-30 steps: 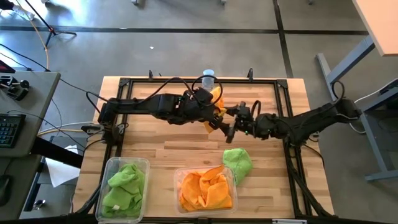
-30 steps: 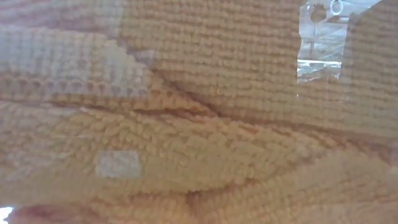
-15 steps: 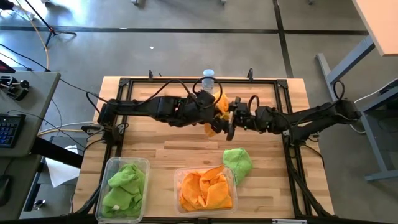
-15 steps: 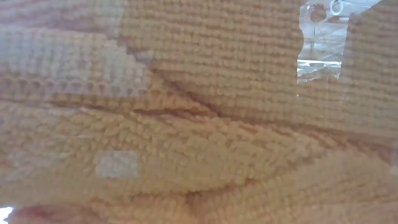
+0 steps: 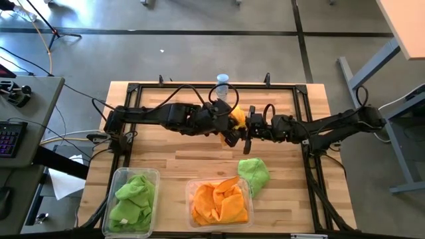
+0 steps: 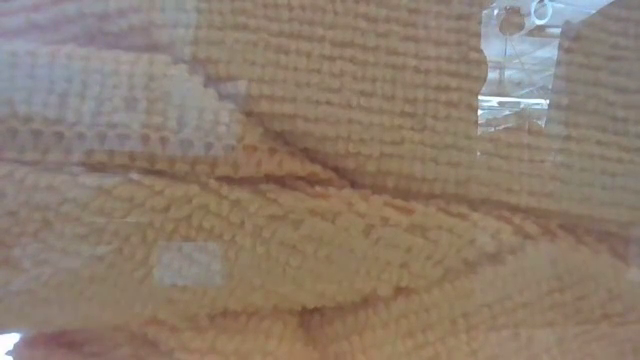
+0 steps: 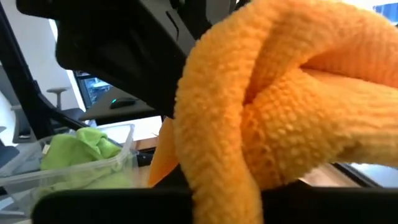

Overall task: Sort microfiber towel by color & place in baskets
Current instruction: Put the orange microfiber towel into the right transparent bin

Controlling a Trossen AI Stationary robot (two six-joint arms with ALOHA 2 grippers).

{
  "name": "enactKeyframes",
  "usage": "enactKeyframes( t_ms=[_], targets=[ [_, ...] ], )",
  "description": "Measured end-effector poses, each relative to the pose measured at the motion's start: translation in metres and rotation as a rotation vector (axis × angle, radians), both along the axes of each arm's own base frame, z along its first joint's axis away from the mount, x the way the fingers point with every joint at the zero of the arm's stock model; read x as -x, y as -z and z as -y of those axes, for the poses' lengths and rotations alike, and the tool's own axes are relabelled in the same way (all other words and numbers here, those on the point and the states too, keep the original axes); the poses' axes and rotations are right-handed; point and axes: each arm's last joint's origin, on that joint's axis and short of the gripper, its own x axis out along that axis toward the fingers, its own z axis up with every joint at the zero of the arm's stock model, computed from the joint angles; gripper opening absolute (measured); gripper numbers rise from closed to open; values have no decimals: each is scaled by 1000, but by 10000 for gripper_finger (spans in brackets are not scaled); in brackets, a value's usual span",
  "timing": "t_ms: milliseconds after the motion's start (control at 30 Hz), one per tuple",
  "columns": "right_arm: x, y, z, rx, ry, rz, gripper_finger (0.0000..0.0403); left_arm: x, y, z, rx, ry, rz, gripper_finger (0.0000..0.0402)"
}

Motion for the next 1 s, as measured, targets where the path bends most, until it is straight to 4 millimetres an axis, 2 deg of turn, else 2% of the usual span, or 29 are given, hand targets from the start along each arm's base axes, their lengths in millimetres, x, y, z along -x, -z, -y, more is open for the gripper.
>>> enactKeyframes(
  t_ms=[133,267,400,533,633,767,867,1000],
  targets=[
    [0,3,-1,-16,-12,-23,52,-1,0,1,6,21,6,86],
    [3,4,0,-18,-13,-64,26,-1,0,2,0,57,-7,123],
    [21,-2,2,-17,25,-140,8,4,-3,3,2,118,-40,143],
    [46,-9,3,-60,79,-204,12,16,-7,7,-15,129,-83,146],
    [68,-10,0,-52,107,-284,12,22,-3,10,-34,136,-159,143],
    [96,-8,-4,-125,179,-368,5,31,3,16,-104,110,-265,139],
    [108,-7,-13,-183,174,-385,5,37,10,20,-135,130,-351,138],
    [114,-17,-29,-188,198,-416,5,37,32,22,-134,190,-439,138]
  ],
)
